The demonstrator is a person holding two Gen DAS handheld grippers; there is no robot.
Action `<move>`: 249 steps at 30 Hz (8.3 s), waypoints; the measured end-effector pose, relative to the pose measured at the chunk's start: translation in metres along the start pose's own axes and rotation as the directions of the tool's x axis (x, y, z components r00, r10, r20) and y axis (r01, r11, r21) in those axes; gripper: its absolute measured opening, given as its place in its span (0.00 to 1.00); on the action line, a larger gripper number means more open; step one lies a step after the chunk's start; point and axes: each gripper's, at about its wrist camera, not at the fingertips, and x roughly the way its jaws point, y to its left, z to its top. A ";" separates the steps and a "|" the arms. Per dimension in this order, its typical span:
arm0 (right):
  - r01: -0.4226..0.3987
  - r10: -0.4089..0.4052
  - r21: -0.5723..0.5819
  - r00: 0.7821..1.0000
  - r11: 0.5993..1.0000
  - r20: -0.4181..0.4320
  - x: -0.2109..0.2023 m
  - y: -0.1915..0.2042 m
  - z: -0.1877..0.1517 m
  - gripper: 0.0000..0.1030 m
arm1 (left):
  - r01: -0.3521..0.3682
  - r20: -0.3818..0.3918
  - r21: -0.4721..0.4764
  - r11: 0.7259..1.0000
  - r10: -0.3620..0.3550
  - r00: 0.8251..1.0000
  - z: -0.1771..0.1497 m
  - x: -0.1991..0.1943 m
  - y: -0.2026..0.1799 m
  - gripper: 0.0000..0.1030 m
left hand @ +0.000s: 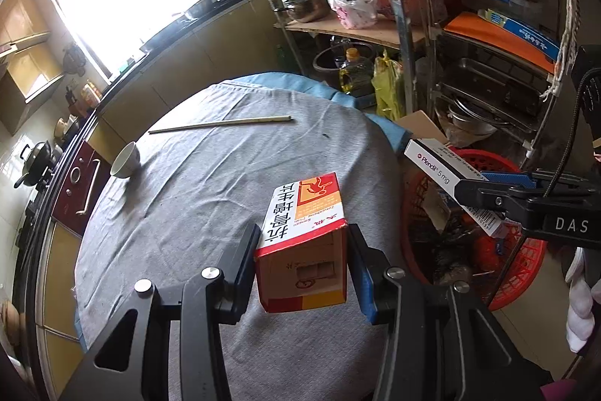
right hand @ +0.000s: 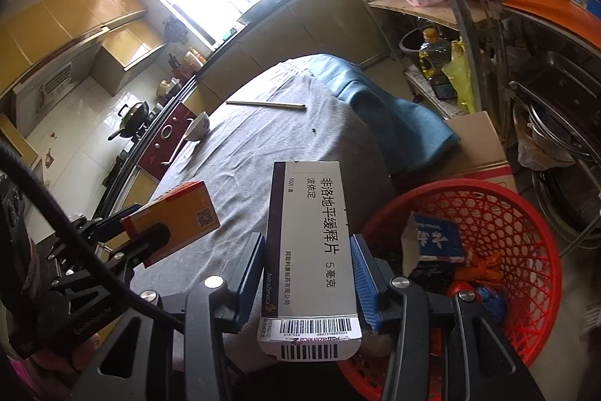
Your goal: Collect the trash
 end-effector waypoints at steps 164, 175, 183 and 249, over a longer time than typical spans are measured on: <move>0.178 -0.192 -0.185 0.979 0.967 -0.063 0.023 0.060 0.008 0.53 | 0.060 0.115 -0.209 0.976 -0.036 0.993 -0.036 -0.027 0.076 0.81; 0.053 -0.074 -0.389 0.997 0.920 -0.038 0.054 0.186 0.007 0.53 | -0.142 0.056 -0.451 0.881 0.187 0.981 -0.086 -0.041 0.179 0.81; -0.051 0.040 -0.467 0.999 0.883 -0.033 0.064 0.262 -0.007 0.56 | -0.231 -0.011 -0.566 0.791 0.273 0.962 -0.126 -0.051 0.231 0.81; -0.068 0.044 -0.516 0.997 0.854 -0.060 0.101 0.334 -0.060 0.56 | -0.340 -0.063 -0.559 0.756 0.370 0.927 -0.171 -0.095 0.268 0.81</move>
